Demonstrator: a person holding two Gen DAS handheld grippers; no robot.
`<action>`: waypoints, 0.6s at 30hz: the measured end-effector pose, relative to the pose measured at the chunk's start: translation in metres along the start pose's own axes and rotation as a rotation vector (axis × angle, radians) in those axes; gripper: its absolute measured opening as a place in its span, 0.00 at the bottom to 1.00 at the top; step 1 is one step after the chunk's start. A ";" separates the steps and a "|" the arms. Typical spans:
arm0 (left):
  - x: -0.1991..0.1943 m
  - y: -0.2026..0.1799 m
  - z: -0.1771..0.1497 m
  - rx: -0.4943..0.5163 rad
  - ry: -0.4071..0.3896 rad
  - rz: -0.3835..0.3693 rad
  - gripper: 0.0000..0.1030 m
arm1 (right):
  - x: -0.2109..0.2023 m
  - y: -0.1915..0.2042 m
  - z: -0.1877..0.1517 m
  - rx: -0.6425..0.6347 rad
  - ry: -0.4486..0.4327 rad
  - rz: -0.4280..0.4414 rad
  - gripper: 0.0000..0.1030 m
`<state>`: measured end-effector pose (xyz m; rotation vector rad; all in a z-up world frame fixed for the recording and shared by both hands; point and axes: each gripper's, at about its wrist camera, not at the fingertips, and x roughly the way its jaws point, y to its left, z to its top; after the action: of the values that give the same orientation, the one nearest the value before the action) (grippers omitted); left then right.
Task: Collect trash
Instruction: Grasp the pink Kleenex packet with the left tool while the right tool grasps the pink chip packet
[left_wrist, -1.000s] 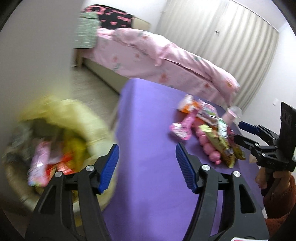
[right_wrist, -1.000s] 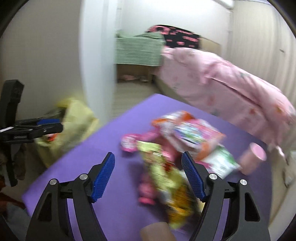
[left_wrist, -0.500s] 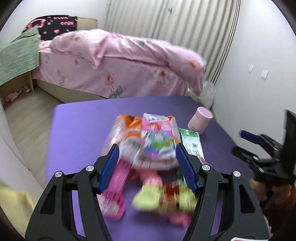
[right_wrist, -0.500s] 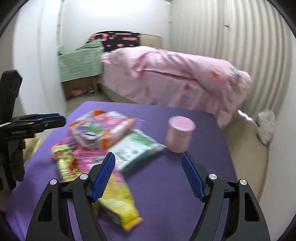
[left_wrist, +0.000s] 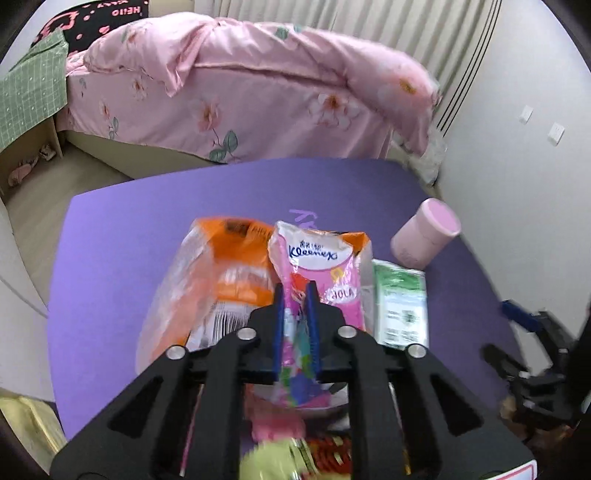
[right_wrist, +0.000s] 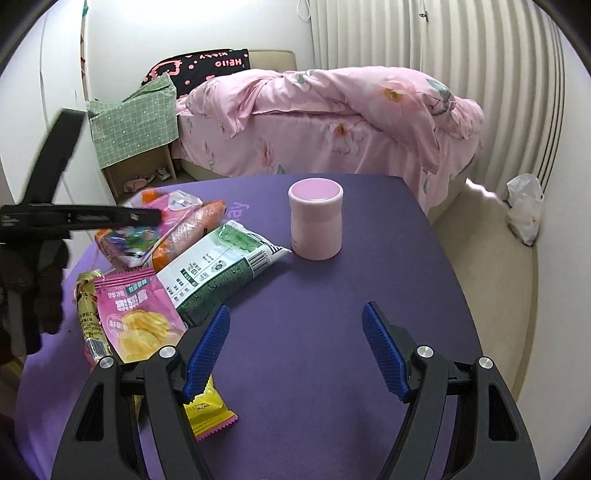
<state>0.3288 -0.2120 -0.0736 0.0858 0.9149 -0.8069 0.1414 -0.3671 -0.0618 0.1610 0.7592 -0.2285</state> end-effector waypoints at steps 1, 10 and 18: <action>-0.009 0.000 0.000 -0.012 -0.015 -0.013 0.10 | 0.000 0.000 -0.001 0.002 0.000 0.005 0.68; -0.099 0.010 -0.044 -0.059 -0.101 -0.078 0.09 | -0.002 0.016 -0.001 -0.035 0.015 0.098 0.68; -0.132 0.037 -0.127 -0.126 -0.046 0.023 0.09 | 0.012 0.045 -0.010 -0.050 0.134 0.293 0.68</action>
<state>0.2227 -0.0585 -0.0659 -0.0319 0.9176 -0.7254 0.1552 -0.3229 -0.0749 0.2400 0.8630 0.0806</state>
